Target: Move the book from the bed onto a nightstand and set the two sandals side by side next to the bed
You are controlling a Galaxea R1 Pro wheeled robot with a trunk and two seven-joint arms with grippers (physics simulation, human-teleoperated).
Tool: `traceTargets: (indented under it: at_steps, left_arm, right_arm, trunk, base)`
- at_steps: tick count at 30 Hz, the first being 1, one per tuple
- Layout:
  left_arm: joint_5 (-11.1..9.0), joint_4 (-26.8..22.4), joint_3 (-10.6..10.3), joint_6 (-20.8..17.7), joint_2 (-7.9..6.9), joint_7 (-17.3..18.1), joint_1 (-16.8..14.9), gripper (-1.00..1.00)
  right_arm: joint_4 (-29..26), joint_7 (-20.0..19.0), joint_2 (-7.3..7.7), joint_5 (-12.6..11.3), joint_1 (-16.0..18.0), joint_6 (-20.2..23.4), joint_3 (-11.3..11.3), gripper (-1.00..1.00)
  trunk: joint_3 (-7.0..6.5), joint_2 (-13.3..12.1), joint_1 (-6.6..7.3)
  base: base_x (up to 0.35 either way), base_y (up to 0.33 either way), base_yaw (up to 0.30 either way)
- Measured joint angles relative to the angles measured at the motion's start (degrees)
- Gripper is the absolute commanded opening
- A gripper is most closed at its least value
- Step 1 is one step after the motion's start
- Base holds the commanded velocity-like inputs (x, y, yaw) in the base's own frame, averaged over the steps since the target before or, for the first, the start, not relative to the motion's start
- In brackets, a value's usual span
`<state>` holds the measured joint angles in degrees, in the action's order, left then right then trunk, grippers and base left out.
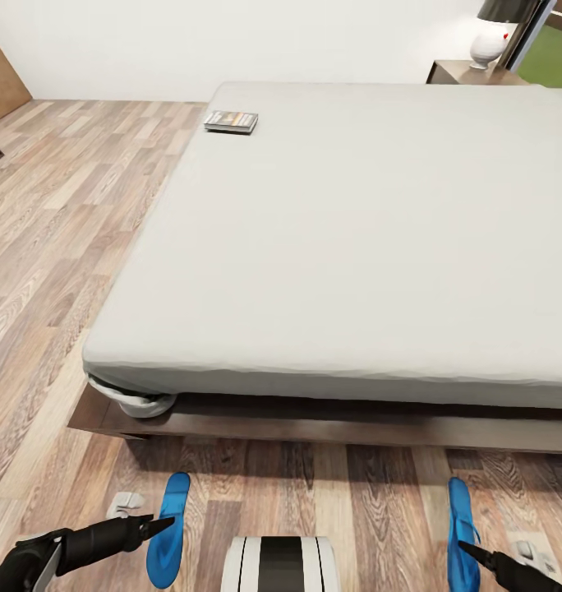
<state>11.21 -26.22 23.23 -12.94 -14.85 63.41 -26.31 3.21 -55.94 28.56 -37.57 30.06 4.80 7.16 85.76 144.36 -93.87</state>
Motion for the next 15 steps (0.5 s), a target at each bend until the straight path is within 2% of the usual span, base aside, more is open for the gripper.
traceTargets:
  at_steps: [4, 14, 15]
  left_arm:
    - [0.00, 0.00, -0.06, 0.00, 0.04, -0.02, -0.01, 1.00]
    - [0.02, 0.00, -0.13, 0.00, 0.11, -0.15, -0.01, 1.00]
    - [0.01, 0.00, -0.15, 0.00, 0.11, -0.17, -0.01, 1.00]
  right_arm:
    - [-0.13, 9.35, -0.04, 0.01, -0.01, -4.27, -0.02, -1.00]
    - [-0.63, 20.42, -0.53, -0.13, -0.02, -7.59, 0.30, -1.00]
    - [-0.66, 22.70, -0.57, -0.18, -0.02, -7.86, 0.31, -1.00]
  trunk:
    - [0.00, 0.00, 0.00]
    - [0.00, 0.00, 0.00]
    - [0.00, 0.00, 0.00]
  base:
    - [0.000, 0.000, 0.000]
    - [0.000, 0.000, 0.000]
    - [0.000, 0.000, 0.000]
